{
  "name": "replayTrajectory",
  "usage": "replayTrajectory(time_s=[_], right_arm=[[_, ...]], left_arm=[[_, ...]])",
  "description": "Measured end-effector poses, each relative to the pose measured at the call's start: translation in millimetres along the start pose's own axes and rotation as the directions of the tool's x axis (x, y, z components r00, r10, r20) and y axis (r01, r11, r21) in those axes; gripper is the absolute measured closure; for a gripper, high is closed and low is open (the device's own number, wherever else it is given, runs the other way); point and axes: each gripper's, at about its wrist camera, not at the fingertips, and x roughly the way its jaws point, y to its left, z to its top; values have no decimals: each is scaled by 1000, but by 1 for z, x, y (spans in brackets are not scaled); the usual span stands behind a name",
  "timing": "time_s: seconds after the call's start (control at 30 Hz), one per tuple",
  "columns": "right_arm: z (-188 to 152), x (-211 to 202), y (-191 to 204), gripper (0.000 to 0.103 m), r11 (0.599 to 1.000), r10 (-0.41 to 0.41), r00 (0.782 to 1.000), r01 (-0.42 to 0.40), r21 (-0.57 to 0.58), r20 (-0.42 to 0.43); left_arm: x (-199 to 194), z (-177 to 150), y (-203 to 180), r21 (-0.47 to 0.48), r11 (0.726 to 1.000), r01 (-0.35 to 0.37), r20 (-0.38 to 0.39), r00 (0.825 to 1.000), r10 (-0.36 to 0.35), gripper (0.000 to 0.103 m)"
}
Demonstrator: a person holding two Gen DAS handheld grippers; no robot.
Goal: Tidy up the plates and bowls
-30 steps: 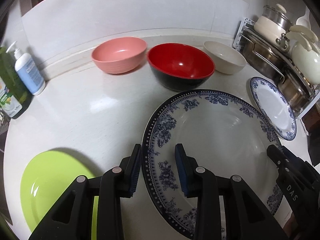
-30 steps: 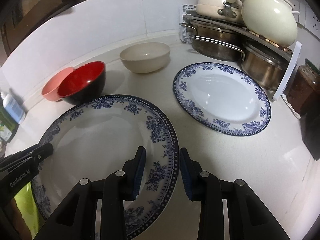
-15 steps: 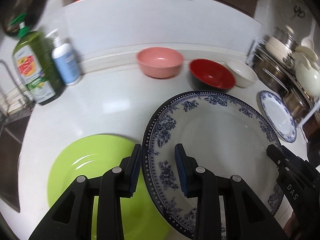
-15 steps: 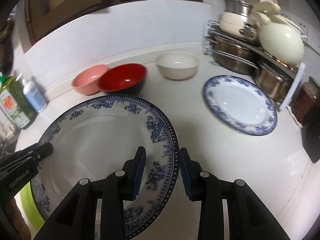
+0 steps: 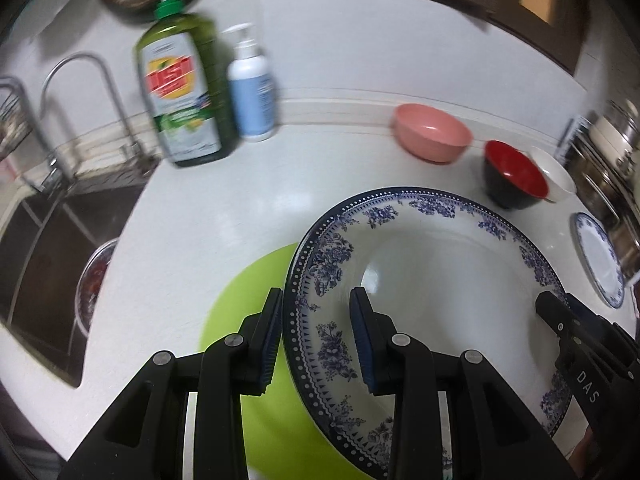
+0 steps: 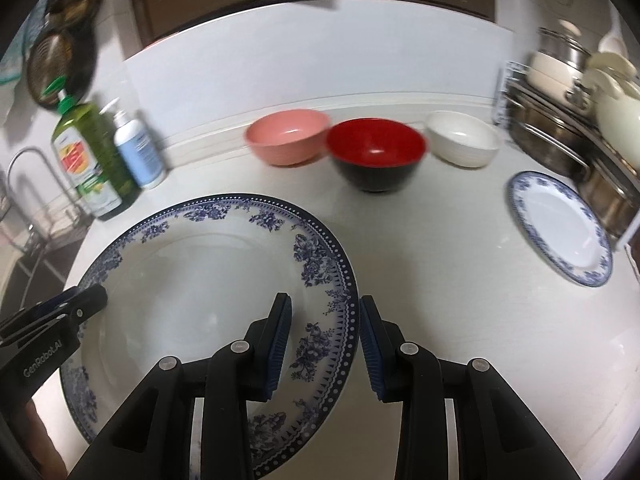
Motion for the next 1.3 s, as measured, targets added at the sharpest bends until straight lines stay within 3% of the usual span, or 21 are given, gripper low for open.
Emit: replayTrajectory(time_s=[0.2, 0.5, 1.07, 1.3], right_arm=[[-10, 6, 36, 68, 997, 49, 998, -50, -53, -26], [-29, 23, 66, 68, 991, 75, 994, -83, -101, -76], [-43, 38, 76, 67, 989, 32, 990, -51, -139, -137], [-44, 38, 79, 65, 984, 20, 990, -44, -173, -136]], left_arm=[[0, -13, 35, -57, 997, -52, -18, 999, 51, 70], [13, -29, 65, -99, 992, -79, -64, 995, 73, 70], [38, -41, 71, -80, 996, -43, -144, 989, 31, 69], [33, -39, 67, -34, 996, -84, -110, 991, 80, 70]])
